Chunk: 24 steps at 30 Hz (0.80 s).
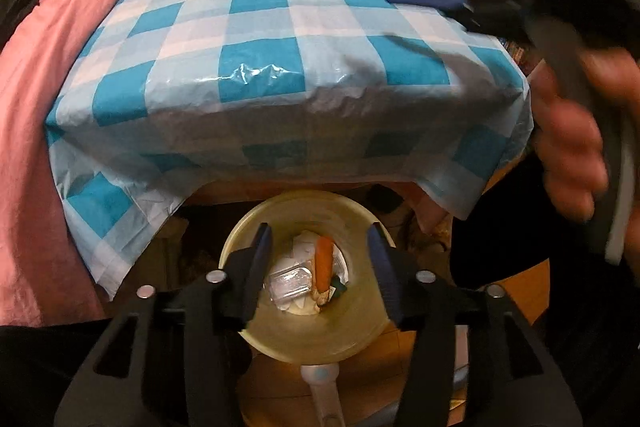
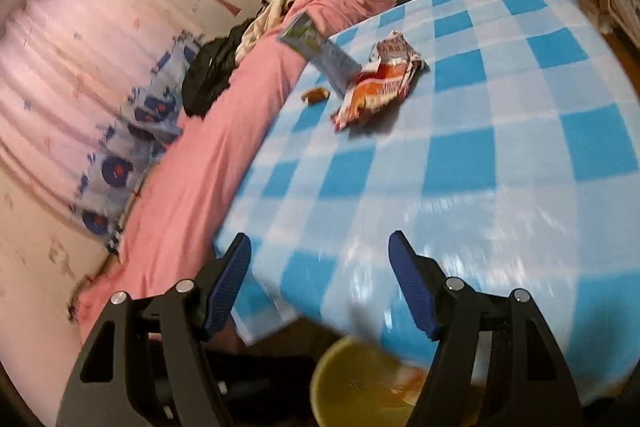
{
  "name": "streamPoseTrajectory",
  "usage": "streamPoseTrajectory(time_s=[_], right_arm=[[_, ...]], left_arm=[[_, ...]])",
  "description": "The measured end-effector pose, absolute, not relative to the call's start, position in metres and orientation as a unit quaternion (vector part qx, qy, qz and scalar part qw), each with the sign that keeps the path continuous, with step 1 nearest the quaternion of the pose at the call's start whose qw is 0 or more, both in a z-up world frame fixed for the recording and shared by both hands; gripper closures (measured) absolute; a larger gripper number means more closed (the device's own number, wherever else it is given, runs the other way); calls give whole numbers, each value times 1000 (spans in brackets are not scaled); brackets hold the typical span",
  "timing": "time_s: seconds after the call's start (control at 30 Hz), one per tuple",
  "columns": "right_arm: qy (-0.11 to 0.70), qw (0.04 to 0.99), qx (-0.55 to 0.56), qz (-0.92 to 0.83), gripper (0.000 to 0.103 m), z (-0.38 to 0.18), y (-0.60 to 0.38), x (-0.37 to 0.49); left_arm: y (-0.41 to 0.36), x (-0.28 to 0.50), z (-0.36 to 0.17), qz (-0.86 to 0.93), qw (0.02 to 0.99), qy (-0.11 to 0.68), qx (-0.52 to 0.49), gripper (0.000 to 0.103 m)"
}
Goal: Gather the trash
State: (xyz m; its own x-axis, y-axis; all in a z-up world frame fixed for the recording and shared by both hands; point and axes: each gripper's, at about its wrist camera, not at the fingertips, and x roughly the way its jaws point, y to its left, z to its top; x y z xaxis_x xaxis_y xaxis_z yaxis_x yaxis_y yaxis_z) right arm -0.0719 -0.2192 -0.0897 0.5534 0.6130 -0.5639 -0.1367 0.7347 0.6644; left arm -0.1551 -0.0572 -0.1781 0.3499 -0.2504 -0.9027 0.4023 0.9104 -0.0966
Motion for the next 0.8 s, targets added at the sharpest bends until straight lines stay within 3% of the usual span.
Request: streamPoseTrajectory(time_s=[0.13, 0.33, 0.4, 0.43, 0.47, 0.8], right_arm=[[421, 822, 326, 202, 36, -101, -221, -30], [433, 794, 394, 167, 48, -123, -224, 20], [440, 782, 412, 159, 60, -130, -225, 31], [445, 777, 417, 158, 72, -133, -224, 35], [449, 773, 419, 159, 90, -135, -224, 39], [360, 823, 395, 193, 97, -59, -292, 6]], left_arm=[[-57, -149, -178, -197, 817, 538, 63, 50], [-56, -145, -178, -202, 815, 541, 51, 49], [-55, -143, -179, -203, 814, 542, 47, 49], [-55, -142, -179, -203, 814, 543, 46, 49], [-55, -141, -180, -203, 813, 544, 44, 48], [-57, -138, -183, -204, 809, 550, 43, 48]])
